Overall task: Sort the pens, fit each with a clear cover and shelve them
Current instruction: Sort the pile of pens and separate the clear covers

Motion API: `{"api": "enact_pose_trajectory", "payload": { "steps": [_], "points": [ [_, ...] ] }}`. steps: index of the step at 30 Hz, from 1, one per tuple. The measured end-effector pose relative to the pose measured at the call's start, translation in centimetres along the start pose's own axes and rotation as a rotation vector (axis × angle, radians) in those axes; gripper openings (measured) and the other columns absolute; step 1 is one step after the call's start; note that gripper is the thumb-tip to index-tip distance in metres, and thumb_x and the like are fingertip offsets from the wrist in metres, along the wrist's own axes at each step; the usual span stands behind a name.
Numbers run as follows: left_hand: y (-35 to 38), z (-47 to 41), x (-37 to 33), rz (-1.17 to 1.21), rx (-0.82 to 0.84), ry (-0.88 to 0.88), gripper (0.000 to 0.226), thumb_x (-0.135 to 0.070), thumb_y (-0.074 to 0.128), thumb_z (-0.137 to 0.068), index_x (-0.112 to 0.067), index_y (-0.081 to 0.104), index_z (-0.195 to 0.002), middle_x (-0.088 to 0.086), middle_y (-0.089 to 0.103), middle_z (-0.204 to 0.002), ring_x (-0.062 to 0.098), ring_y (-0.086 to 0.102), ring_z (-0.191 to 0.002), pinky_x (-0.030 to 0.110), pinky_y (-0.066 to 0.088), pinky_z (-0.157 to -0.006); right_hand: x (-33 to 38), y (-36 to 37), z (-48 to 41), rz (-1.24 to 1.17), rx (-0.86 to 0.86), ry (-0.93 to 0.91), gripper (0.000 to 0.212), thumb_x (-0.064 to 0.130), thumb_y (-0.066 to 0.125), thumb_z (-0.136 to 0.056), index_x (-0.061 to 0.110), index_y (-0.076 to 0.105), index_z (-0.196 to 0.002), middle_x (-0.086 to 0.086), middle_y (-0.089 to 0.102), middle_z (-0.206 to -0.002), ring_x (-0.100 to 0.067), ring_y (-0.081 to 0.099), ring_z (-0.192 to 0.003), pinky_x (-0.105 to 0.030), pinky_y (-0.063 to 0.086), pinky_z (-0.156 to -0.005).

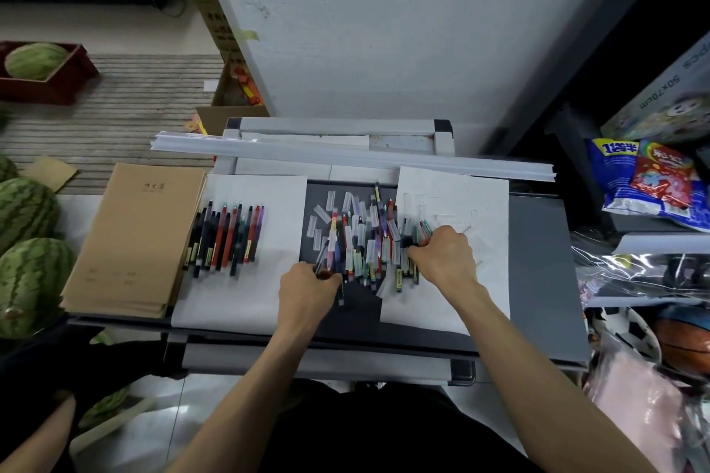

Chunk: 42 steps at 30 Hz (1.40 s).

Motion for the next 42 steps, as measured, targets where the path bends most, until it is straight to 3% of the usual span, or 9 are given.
{"api": "enact_pose_trajectory", "payload": {
  "steps": [6,14,17,20,23,25,28,33,42],
  "points": [
    [0.6,-0.1,-0.1,-0.037,0.009,0.006,0.025,-0.032,0.081,-0.089,-0.013,0.070,-0.078,-0.001,0.068,-0.074,0.013,0.062,-0.065,0.022,0.039,-0.050,-0.6,0.2,0.4,-0.207,0.046,0.007,0.032,0.032,0.062,-0.087,0.012,0.049,-0.066,-0.002,0.055,-0.061,-0.021,0.053,-0.056,-0.027,0.039,-0.052],
    [-0.4,-0.5,0.8,0.122,0.077,-0.036,0.028,-0.030,0.074,-0.084,-0.003,0.069,-0.077,0.008,0.067,-0.065,0.020,0.060,-0.059,0.033,0.053,-0.057,-1.4,0.4,2.1,-0.533,0.217,0.077,0.027,0.031,0.046,-0.096,0.011,0.050,-0.078,-0.006,0.061,-0.059,-0.023,0.057,-0.055,-0.031,0.042,-0.051],
    [0.0,-0.5,1.5,0.303,0.193,-0.092,0.027,-0.028,0.062,-0.094,-0.010,0.057,-0.075,0.001,0.049,-0.056,0.017,0.044,-0.046,0.028,0.037,-0.044,-1.0,1.0,2.7,-0.789,0.323,0.097,0.023,0.018,0.038,-0.101,0.005,0.052,-0.087,-0.015,0.065,-0.064,-0.032,0.065,-0.066,-0.033,0.049,-0.054],
    [0.4,-0.8,1.9,0.552,0.301,-0.125,0.025,-0.015,0.048,-0.098,-0.017,0.044,-0.074,0.002,0.036,-0.058,0.015,0.025,-0.044,0.028,0.020,-0.047,-0.8,1.3,3.1,-1.022,0.329,0.148,0.026,0.008,0.036,-0.105,0.000,0.059,-0.097,-0.016,0.060,-0.065,-0.035,0.069,-0.064,-0.034,0.057,-0.054],
    [0.5,-0.7,2.1,0.697,0.344,-0.178,0.020,-0.008,0.040,-0.092,-0.015,0.043,-0.074,0.005,0.038,-0.060,0.016,0.026,-0.046,0.025,0.021,-0.042,-1.9,1.6,2.4,-0.939,0.284,0.157,0.024,0.008,0.040,-0.101,0.003,0.064,-0.100,-0.002,0.042,-0.056,-0.018,0.039,-0.043,-0.028,0.027,-0.045],
    [0.6,-0.6,2.1,0.739,0.345,-0.180,0.018,-0.007,0.037,-0.090,-0.013,0.044,-0.075,0.005,0.040,-0.060,0.017,0.029,-0.048,0.026,0.022,-0.043,-2.7,1.3,2.0,-0.847,0.257,0.164,0.020,0.012,0.052,-0.099,0.009,0.060,-0.081,0.002,0.031,-0.054,-0.015,0.024,-0.043,-0.029,0.017,-0.048],
    [0.5,-0.6,2.0,0.725,0.318,-0.176,0.020,-0.008,0.034,-0.090,-0.014,0.043,-0.074,0.003,0.037,-0.059,0.016,0.026,-0.047,0.027,0.020,-0.043,-3.5,0.4,1.1,-0.694,0.203,0.153,0.038,0.019,0.070,-0.091,0.019,0.041,-0.066,0.001,0.032,-0.052,-0.015,0.025,-0.041,-0.025,0.020,-0.044],
    [0.8,-0.3,2.0,0.746,0.247,-0.219,0.024,-0.005,0.033,-0.089,-0.014,0.044,-0.069,0.004,0.040,-0.057,0.017,0.031,-0.046,0.027,0.024,-0.044,-2.4,-0.4,-0.4,-0.257,0.041,0.020,0.025,0.022,0.069,-0.083,0.000,0.068,-0.071,-0.007,0.066,-0.062,-0.018,0.056,-0.051,-0.023,0.041,-0.044],
    [0.7,-0.1,2.3,0.754,0.217,-0.245,0.027,-0.005,0.033,-0.090,-0.014,0.046,-0.069,0.000,0.037,-0.055,0.013,0.024,-0.043,0.023,0.019,-0.039,1.0,0.6,-1.3,-0.059,0.020,0.004,0.026,0.023,0.073,-0.077,0.011,0.052,-0.067,-0.005,0.061,-0.066,-0.024,0.062,-0.060,-0.025,0.042,-0.049]
  ]
}}
Point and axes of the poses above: each hand's wrist, its own z-axis away from the middle knuckle, its own y-axis out of the palm, x = y × z, the point moved 4 cm from there along -z, towards the middle knuckle
